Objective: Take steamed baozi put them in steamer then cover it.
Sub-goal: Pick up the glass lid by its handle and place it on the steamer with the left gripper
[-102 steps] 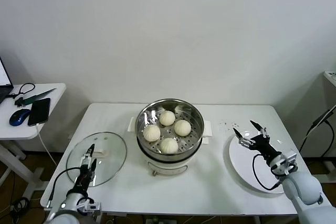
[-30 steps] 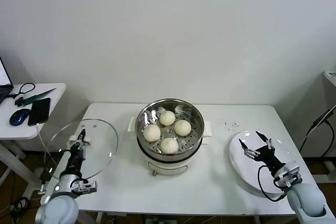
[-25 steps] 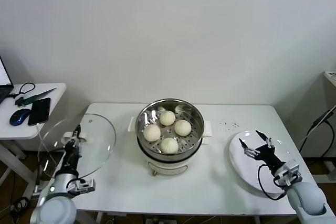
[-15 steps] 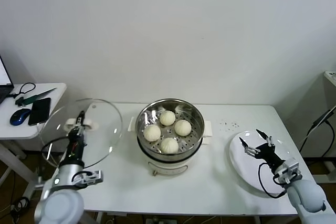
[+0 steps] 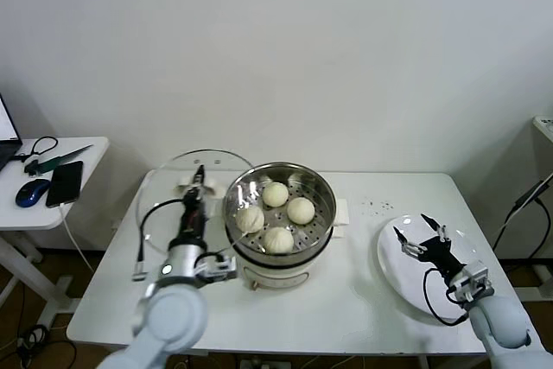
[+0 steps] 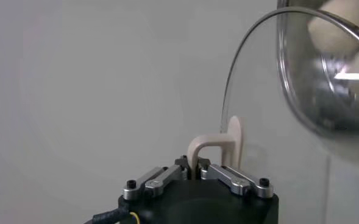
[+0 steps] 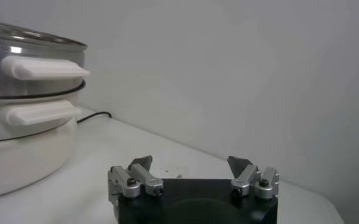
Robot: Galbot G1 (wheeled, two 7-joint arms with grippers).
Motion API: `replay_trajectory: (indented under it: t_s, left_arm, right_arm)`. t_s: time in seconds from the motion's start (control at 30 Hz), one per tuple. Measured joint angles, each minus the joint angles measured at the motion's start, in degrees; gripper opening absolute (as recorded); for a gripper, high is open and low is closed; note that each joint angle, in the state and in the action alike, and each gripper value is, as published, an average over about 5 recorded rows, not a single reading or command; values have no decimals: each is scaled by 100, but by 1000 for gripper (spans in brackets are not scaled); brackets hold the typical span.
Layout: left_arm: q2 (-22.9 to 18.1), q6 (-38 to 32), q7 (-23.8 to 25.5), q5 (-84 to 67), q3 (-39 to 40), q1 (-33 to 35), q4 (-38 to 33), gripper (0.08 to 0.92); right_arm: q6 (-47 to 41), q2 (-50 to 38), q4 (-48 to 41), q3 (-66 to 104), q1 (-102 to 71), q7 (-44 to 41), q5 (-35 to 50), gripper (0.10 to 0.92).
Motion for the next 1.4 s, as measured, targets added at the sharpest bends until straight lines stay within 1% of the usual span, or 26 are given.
replay_trajectory:
  t_s: [0.13,0.27,0.5,0.7,1.0,1.4]
  left_arm:
    - [-393,134,218,231,426,-330,243,159]
    - [-882,177,351,438,720,-580,532,159]
    - [-1703,178,412,679,993,-903,1087,159]
    - [-2199,177,439,836,1095,-981,1520,159]
    - [-2550,174,495,1092,1091,-984,1956,159]
    - [-2680,172,565,1457,940,-927,2188,159]
  right_arm:
    - [22,21,-45,42,-2,-7,-10,823]
    - [44,36,-78,89,-31,-13,-15,823]
    - [94,51,-117,182,-103,-41,-18,823]
    - [145,64,-161,275,-168,-71,-21,823]
    - [174,74,-197,308,-175,-88,-22,823]
    - [196,78,-229,318,-179,-108,-25,823]
